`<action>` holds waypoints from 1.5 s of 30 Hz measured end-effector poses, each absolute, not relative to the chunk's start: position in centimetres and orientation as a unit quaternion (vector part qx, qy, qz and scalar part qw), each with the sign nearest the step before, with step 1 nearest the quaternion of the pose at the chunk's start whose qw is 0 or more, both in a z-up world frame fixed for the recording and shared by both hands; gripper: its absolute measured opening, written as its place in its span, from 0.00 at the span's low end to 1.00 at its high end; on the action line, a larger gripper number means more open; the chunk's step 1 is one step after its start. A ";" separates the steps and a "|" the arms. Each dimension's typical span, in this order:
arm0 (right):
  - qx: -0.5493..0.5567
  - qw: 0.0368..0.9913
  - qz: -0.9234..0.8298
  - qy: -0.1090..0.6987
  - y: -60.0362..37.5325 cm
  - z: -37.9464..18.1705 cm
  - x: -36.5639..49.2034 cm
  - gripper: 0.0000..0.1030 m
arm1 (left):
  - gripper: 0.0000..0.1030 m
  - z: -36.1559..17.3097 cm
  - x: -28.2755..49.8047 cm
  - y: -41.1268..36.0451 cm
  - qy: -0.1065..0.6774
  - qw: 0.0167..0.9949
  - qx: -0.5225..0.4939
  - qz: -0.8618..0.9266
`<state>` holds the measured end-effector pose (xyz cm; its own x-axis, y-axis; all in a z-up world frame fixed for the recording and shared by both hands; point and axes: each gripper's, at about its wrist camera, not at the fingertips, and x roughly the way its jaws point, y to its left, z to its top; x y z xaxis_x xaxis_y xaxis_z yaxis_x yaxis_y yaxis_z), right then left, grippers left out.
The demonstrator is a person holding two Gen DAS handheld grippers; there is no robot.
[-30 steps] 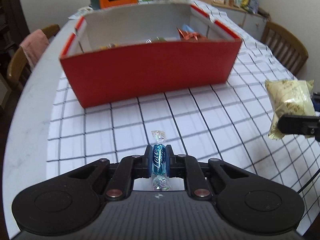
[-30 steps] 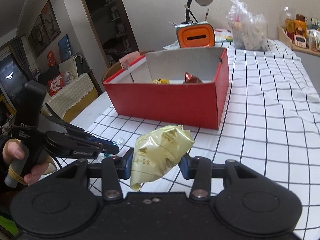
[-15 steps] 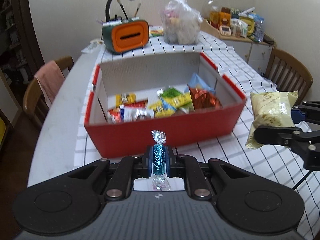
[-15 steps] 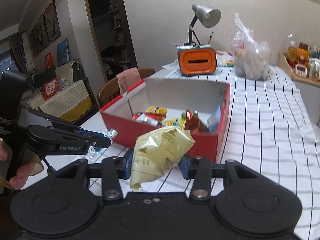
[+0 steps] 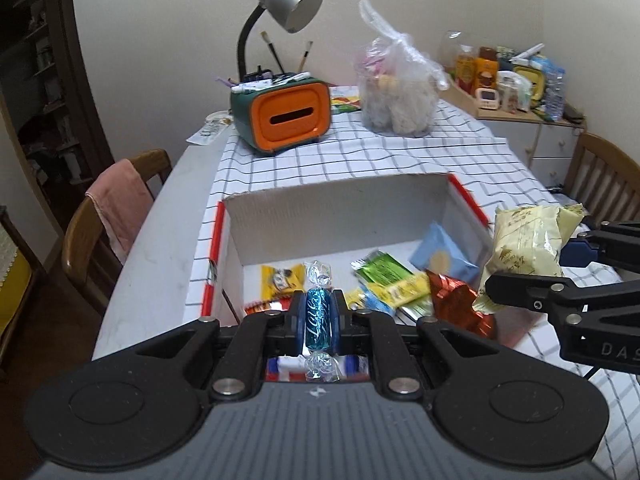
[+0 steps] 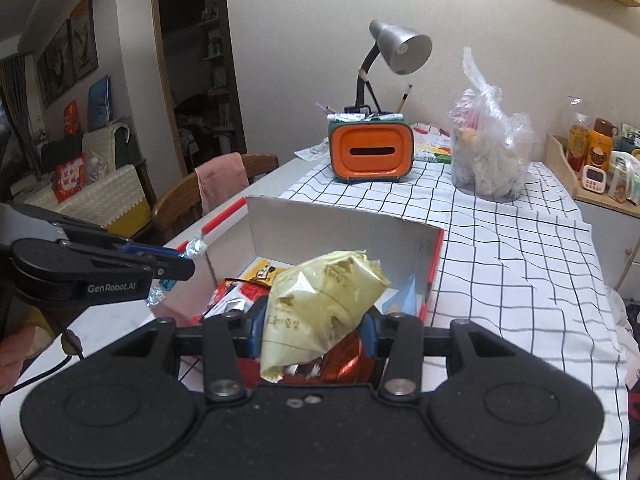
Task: Organize snacks
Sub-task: 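Carry the yellow packet and blue candy over the red box with both tools, then open the right tool to drop the yellow packet while the left tool drops the blue candy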
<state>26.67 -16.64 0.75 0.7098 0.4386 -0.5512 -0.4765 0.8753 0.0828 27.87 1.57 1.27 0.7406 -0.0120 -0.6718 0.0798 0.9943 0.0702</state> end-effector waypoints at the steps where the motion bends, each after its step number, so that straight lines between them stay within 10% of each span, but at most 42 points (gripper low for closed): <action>1: -0.034 0.924 0.244 0.293 -16.4 0.6 27.3 0.43 | 0.12 1.0 28.5 1.7 0.365 0.930 0.044 -0.022; 34: -0.037 0.898 0.201 0.390 -12.7 -5.0 34.9 0.46 | 0.15 -5.8 34.2 2.3 0.448 0.892 0.048 0.018; 45: -0.015 0.911 0.215 0.351 -13.9 -2.6 32.1 0.79 | 0.65 -3.2 31.7 2.2 0.404 0.914 0.046 0.012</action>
